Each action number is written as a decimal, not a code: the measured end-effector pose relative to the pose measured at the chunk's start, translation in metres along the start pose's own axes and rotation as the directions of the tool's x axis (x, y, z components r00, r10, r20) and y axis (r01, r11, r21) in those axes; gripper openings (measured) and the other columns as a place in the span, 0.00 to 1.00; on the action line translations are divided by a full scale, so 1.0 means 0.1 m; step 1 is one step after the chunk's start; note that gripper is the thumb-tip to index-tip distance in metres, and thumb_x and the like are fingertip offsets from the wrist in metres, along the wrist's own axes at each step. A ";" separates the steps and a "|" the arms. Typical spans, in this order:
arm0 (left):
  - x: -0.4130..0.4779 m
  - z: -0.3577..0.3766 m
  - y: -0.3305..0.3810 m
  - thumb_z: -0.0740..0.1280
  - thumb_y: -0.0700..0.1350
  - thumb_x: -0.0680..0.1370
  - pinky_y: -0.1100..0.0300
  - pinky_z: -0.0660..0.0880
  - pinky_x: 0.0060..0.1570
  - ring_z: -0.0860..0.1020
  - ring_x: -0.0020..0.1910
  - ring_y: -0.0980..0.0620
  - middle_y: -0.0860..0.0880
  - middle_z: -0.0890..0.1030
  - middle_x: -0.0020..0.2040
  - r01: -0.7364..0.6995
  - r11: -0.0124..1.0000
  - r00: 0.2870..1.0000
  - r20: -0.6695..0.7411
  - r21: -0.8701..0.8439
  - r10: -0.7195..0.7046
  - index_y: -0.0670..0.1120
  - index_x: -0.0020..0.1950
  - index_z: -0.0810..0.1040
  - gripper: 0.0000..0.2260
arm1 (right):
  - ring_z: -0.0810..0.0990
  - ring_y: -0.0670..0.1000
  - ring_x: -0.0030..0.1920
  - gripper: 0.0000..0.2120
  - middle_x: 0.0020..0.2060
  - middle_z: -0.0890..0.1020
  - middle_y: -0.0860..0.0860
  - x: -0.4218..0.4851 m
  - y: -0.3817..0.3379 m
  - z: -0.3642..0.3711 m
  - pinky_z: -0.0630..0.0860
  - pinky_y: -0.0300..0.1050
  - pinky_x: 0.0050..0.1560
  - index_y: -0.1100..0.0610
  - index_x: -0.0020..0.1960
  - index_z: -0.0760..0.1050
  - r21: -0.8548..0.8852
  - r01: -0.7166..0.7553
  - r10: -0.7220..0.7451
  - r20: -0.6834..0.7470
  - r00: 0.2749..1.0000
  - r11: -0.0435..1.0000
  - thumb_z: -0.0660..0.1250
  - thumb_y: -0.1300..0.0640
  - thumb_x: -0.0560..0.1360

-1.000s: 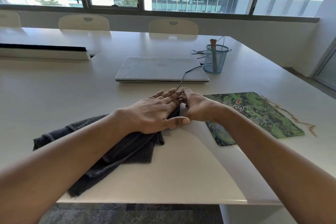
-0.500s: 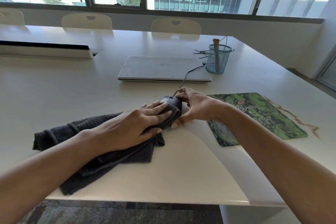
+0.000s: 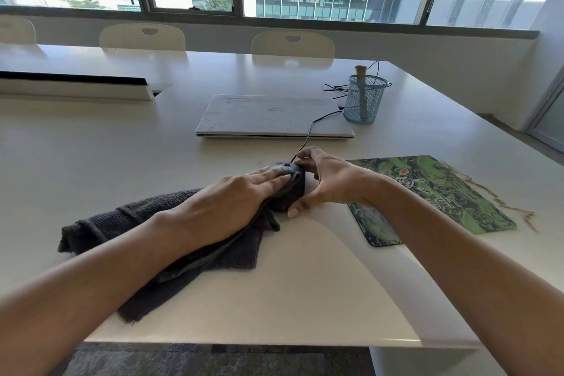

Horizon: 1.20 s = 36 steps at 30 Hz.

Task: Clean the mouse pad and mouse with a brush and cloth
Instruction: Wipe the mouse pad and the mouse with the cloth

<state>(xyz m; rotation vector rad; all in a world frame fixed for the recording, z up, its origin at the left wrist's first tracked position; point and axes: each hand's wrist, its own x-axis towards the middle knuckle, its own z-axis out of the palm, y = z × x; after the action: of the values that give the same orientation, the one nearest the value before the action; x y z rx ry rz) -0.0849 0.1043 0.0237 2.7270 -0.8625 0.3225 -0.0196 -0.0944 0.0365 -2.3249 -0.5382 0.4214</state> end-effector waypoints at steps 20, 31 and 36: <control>0.45 -0.05 -0.27 0.58 0.36 0.75 0.67 0.65 0.56 0.73 0.63 0.53 0.50 0.77 0.64 0.212 0.969 0.975 0.099 -0.126 -0.201 0.51 0.65 0.74 0.21 | 0.66 0.46 0.69 0.52 0.69 0.69 0.46 -0.03 -0.03 -0.01 0.63 0.48 0.71 0.49 0.68 0.60 -0.050 -0.032 0.033 0.003 0.999 0.998 0.80 0.43 0.50; -0.07 -0.31 -0.21 0.63 0.54 0.77 0.68 0.64 0.55 0.74 0.62 0.53 0.49 0.78 0.62 0.277 0.944 0.959 -0.013 -0.182 -0.284 0.49 0.63 0.76 0.18 | 0.59 0.47 0.73 0.56 0.74 0.60 0.48 -0.10 -0.06 -0.01 0.56 0.47 0.75 0.52 0.75 0.51 -0.040 -0.007 0.008 0.026 1.000 0.999 0.81 0.48 0.56; -0.33 -0.40 -0.01 0.63 0.73 0.62 0.55 0.68 0.60 0.70 0.62 0.52 0.53 0.72 0.64 0.293 0.950 0.956 -0.017 0.109 -0.292 0.50 0.65 0.72 0.39 | 0.62 0.45 0.70 0.54 0.73 0.63 0.46 -0.17 -0.33 0.01 0.57 0.33 0.65 0.49 0.74 0.56 -0.195 0.140 -0.161 -0.096 0.982 0.971 0.79 0.45 0.56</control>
<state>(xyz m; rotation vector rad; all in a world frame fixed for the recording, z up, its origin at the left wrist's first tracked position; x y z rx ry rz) -0.1158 0.1355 0.0518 2.9025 -0.4391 0.3172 -0.0430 -0.0803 0.0613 -2.4481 -0.7211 0.1734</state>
